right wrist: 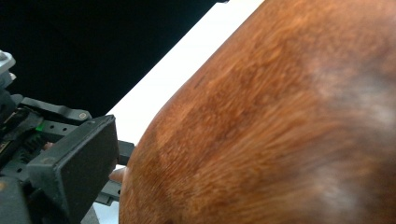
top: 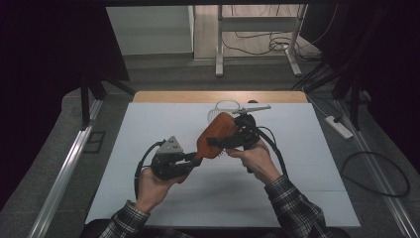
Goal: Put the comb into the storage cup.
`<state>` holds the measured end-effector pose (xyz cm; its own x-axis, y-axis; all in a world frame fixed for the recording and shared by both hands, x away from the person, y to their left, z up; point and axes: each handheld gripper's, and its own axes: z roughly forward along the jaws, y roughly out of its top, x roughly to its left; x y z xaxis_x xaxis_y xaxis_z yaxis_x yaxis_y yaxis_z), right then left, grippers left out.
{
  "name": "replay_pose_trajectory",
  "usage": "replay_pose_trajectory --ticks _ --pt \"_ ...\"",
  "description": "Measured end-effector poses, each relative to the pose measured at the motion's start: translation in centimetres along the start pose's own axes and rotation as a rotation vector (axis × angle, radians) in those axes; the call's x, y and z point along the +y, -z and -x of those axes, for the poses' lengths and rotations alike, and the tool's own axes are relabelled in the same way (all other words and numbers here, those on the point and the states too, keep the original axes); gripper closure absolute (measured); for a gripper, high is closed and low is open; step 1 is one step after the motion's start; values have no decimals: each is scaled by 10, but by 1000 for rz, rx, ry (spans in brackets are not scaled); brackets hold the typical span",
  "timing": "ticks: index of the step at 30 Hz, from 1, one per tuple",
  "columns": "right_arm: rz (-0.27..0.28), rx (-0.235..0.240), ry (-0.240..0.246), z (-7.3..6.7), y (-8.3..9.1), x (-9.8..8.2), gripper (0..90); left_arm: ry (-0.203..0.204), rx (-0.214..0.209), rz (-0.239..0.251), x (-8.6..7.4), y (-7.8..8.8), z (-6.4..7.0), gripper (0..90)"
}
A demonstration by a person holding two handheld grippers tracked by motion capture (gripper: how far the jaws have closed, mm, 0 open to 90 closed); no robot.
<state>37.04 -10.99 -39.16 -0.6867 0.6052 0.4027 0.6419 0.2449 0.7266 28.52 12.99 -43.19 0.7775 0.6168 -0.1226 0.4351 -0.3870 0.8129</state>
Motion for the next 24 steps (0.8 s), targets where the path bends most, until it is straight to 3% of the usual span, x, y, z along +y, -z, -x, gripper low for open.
replay_pose_trajectory --ticks 4,9,13,21,24 --pt "6 -2 -14 0 -2 1 64 -1 7 6 0 1 0 726" --pt "22 18 -43 1 -1 1 223 6 -1 3 -1 0 -1 726" --pt "18 88 -104 7 2 2 306 4 -1 3 -1 0 -1 725" --pt "10 196 -167 15 5 1 451 -10 -8 -32 -2 -6 0 725" --pt "5 209 -165 16 5 1 482 -12 -14 -45 -3 -9 -1 725"
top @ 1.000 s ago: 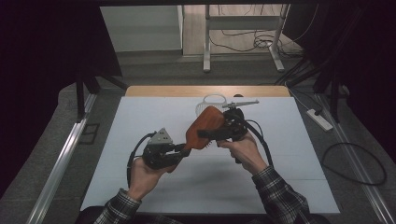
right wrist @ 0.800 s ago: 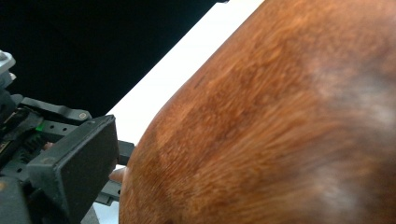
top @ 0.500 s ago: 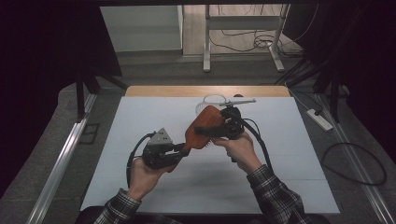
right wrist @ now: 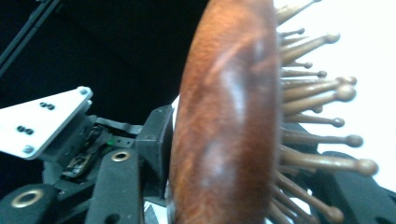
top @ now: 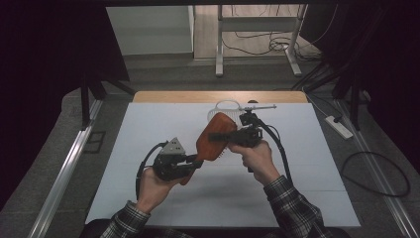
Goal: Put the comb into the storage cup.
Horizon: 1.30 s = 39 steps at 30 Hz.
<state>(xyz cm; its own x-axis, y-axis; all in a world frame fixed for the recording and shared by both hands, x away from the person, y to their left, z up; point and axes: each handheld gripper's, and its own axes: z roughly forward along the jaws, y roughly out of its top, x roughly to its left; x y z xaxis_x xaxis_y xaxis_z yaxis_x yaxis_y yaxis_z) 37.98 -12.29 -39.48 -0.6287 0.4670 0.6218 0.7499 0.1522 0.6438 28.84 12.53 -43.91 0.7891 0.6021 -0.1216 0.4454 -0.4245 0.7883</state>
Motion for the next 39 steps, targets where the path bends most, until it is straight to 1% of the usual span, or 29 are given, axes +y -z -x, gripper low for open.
replay_pose_trajectory --ticks 2,4,6,7,8,10,11,13,15,16,18,19,22,24,28,33,35,39 --pt "-9 7 -3 -1 0 0 508 -1 -1 -1 0 -1 0 724" --pt "-5 15 4 -3 0 -1 532 0 -8 -9 0 -2 0 724" --pt "-7 18 20 -6 0 -1 548 1 -18 -13 -1 -3 -1 722" --pt "-12 17 36 -7 0 -1 553 -1 -20 -15 -1 -4 -1 721" --pt "-14 18 55 -9 0 -2 556 -6 -17 -16 -1 -4 -1 719" --pt "-12 15 78 -11 0 -3 561 -5 -16 -16 -1 -5 0 714" --pt "-10 14 86 -11 0 -3 563 -2 -12 -13 -2 -5 0 710" --pt "-7 13 86 -12 0 -3 568 7 -14 -8 -2 -5 -1 694" --pt "-4 13 85 -13 0 -4 569 15 -20 -11 -1 -5 -1 634" --pt "-4 11 88 -13 0 -4 569 10 -22 -17 -1 -6 -1 613" --pt "-6 7 94 -13 -1 -4 569 -3 -8 -35 -2 -8 1 571" --pt "-6 4 97 -13 -1 -5 569 -8 -8 -48 -2 -9 1 541" --pt "-10 -6 102 -12 -1 -5 569 -6 -5 -71 -3 -11 1 467" --pt "-7 -8 105 -11 0 -5 568 2 -2 -89 -4 -12 0 407" --pt "0 -17 103 -10 3 -6 568 16 8 -97 -7 -12 -3 314" --pt "13 -25 94 -6 6 -6 567 54 -3 -103 -11 -9 -9 200" --pt "16 -29 93 -4 7 -6 567 74 -6 -101 -13 -7 -12 174" --pt "20 -39 94 -3 8 -6 566 90 -20 -105 -20 -3 -18 156"
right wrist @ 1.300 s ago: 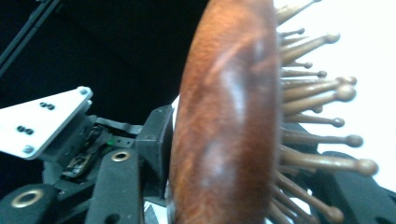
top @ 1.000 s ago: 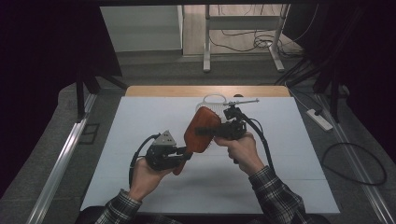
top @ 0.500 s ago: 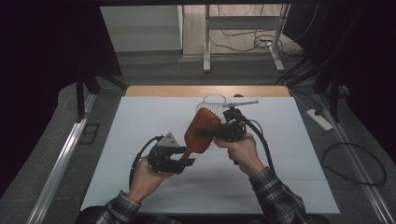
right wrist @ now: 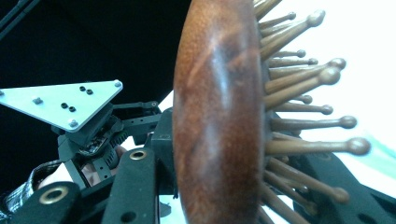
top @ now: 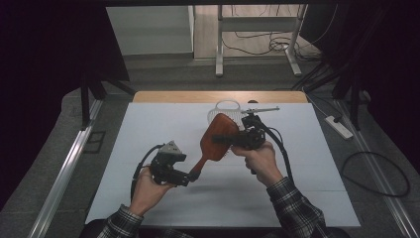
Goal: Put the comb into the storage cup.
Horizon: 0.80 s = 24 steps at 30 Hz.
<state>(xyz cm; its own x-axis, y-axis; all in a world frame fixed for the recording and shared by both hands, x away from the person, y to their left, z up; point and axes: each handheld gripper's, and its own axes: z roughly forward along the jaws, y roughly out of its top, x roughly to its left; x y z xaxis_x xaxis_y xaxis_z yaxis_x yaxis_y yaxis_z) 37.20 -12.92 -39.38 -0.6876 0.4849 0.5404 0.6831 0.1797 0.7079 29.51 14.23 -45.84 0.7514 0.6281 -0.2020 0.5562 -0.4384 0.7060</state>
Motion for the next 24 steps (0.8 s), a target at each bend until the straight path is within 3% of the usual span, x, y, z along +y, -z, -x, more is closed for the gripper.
replay_pose_trajectory --ticks 8,17,24 --pt "20 -19 -16 4 6 2 566 23 -5 12 -13 10 -8 53" --pt "43 -37 -28 7 11 4 566 36 36 64 -26 32 -15 14" --pt "66 -47 -43 10 16 6 566 39 31 104 -38 47 -19 7"
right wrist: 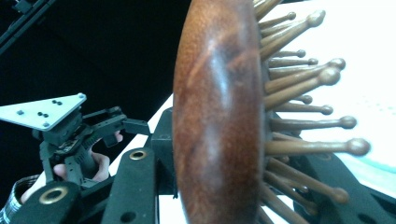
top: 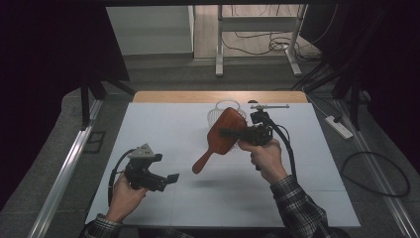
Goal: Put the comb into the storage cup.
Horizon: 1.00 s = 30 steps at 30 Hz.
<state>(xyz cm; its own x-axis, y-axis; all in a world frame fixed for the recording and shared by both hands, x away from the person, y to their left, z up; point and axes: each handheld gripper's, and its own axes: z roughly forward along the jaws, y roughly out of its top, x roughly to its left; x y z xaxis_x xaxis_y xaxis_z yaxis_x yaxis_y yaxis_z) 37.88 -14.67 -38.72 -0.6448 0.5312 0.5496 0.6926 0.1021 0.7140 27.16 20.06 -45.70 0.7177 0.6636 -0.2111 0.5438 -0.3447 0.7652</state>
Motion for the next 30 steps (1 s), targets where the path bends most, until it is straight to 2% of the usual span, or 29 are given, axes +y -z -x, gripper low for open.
replay_pose_trajectory --ticks 8,14,20,23,30 --pt "22 -6 -3 0 5 3 565 28 39 18 -15 19 -5 1" --pt "35 -9 -8 2 8 6 565 39 66 8 -26 27 -7 0" --pt "45 -15 -8 3 9 9 565 42 110 -12 -36 36 -7 0" --pt "50 -14 -11 3 10 10 564 39 135 -29 -41 39 -6 0" --pt "68 -22 -15 5 12 14 564 33 164 -44 -49 44 -3 0"
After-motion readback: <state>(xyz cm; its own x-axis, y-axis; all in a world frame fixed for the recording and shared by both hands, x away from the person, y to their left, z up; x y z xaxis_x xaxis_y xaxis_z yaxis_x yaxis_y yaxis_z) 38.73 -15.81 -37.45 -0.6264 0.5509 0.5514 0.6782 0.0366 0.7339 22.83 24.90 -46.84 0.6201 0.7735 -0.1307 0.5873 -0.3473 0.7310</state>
